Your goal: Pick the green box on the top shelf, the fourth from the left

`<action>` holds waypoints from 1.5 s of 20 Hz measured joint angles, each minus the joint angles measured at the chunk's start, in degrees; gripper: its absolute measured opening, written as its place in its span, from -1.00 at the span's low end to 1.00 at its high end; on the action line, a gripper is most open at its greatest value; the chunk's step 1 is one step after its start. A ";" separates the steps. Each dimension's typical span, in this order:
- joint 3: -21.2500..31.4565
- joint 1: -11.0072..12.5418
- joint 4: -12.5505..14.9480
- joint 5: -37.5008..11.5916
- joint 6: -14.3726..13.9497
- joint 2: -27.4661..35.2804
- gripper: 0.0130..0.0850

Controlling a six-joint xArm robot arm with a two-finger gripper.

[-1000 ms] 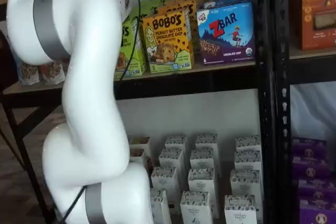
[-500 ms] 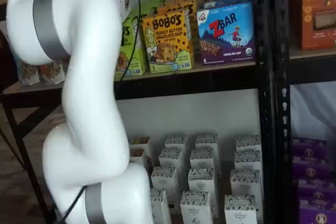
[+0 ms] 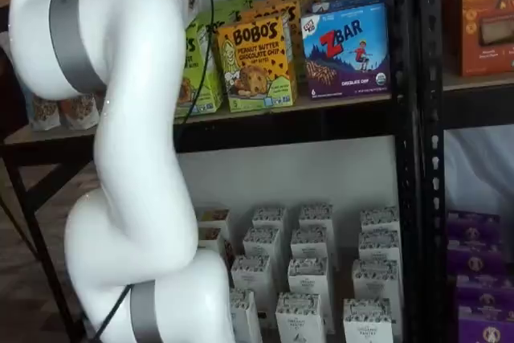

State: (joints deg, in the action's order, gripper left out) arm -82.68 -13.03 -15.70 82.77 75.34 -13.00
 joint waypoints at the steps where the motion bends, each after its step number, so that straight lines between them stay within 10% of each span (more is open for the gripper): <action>1: -0.15 -0.01 -0.04 0.36 -0.08 -0.08 -0.56; 30: 2.69 1.93 -4.50 10.92 -1.43 -12.16 -0.56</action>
State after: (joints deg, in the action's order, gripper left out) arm -79.99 -11.10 -20.20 93.68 73.91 -25.15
